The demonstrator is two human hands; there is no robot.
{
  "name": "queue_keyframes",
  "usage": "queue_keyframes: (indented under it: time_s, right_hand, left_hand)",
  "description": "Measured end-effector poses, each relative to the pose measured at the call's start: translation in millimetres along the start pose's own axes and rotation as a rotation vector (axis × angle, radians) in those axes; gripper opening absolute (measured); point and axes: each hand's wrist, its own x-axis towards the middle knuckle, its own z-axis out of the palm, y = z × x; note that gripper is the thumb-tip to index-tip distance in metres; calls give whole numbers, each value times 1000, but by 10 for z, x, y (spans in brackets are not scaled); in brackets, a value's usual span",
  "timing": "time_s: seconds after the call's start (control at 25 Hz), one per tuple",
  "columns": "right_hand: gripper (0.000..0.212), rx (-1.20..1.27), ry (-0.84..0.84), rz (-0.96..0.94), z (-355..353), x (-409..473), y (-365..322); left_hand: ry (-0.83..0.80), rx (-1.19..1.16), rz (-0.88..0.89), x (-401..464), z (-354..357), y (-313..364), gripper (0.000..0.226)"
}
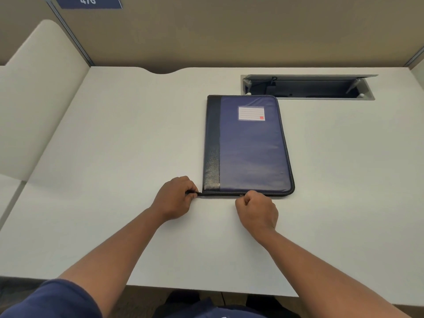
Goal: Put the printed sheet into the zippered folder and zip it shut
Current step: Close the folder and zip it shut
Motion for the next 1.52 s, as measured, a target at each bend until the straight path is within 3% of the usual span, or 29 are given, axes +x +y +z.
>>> queue_keyframes:
  time_s: [0.48, 0.72, 0.76, 0.88, 0.96, 1.12, 1.36, 1.52]
  right_hand:
    - [24, 87, 125, 182, -384, 154, 590]
    - [21, 131, 87, 158, -474, 111, 784]
    - [20, 161, 88, 150, -480, 107, 806]
    - [21, 205, 112, 134, -500, 103, 875]
    - [21, 210, 117, 110, -477, 87, 898]
    - [14, 230, 144, 73, -412, 50, 904]
    - [14, 213, 184, 71, -408, 85, 910]
    - [18, 207, 187, 85, -401, 79, 904]
  left_hand:
    - [-72, 105, -4, 140, -133, -95, 10]
    - [-321, 186, -148, 350, -365, 39, 16]
    - [-332, 215, -161, 394, -410, 103, 30]
    - [-179, 270, -14, 547, -404, 512, 66]
    - [-102, 227, 194, 603, -188, 933, 62]
    - [-129, 235, 500, 658, 442, 1522, 41]
    - [-6, 310, 541, 728, 668, 1730, 3]
    - [-28, 347, 539, 765, 646, 1788, 16]
